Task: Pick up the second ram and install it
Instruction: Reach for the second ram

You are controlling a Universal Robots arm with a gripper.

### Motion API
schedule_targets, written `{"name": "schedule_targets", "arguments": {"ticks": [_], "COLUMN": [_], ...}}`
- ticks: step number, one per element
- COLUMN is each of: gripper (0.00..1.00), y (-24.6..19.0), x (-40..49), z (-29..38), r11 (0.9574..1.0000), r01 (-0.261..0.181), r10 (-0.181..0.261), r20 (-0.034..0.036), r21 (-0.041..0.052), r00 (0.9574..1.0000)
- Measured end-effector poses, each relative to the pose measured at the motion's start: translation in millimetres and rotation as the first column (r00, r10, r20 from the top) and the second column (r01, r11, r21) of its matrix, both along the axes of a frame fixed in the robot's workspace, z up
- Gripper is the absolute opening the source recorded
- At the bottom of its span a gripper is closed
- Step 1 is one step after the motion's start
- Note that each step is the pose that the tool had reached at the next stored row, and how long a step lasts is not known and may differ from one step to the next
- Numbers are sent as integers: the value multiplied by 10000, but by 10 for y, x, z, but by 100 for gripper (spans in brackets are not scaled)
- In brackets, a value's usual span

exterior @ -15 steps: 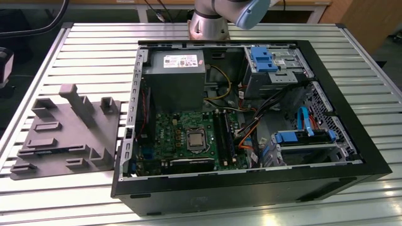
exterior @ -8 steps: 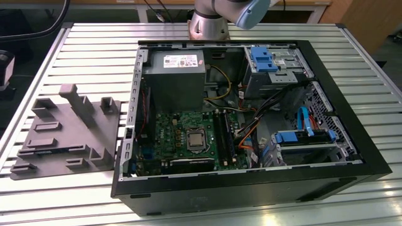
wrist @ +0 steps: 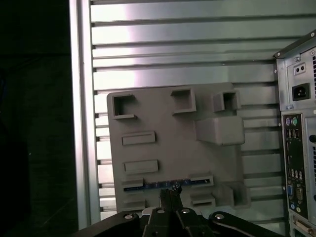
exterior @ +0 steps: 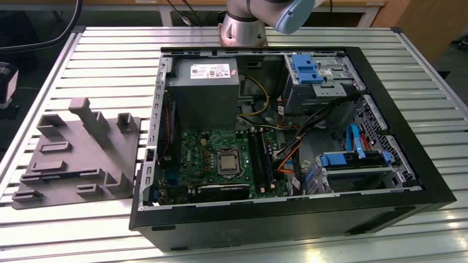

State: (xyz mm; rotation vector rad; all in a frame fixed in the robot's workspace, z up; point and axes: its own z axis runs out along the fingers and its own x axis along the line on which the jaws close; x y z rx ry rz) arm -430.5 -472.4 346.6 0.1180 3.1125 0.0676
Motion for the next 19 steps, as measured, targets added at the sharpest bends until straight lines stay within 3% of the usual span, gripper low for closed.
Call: {"name": "schedule_targets", "arguments": {"ticks": [19], "gripper": [11], "y": [-69], "x": [-4], "z": [-104], "r11": [10000], "r01": [0], "r10": [0], "r20": [-1], "r21": [0], "r00": [10000]}}
